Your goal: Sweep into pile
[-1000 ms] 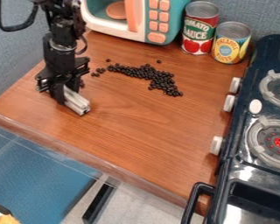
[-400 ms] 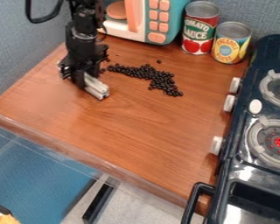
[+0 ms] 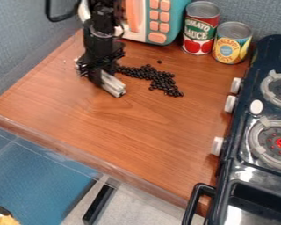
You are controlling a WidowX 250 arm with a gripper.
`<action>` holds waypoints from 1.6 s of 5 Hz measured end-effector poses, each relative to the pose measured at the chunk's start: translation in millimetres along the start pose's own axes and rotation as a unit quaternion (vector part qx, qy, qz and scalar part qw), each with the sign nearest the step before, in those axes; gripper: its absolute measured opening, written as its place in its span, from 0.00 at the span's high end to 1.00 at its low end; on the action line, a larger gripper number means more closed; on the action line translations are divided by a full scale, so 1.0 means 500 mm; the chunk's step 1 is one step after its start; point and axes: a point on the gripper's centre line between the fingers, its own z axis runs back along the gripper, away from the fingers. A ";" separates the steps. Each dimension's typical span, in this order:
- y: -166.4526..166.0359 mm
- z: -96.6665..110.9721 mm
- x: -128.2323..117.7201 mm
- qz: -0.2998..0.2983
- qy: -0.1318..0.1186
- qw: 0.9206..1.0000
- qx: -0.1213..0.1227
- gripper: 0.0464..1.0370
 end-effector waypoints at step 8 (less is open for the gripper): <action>0.133 0.064 -0.116 -0.002 0.001 1.000 0.008 0.66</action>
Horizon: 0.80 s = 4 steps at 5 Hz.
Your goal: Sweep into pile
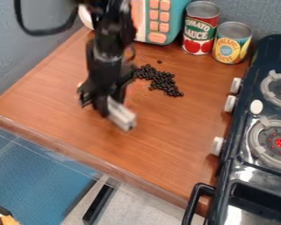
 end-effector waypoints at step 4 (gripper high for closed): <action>0.027 0.072 -0.023 0.026 -0.004 1.000 -0.006 0.04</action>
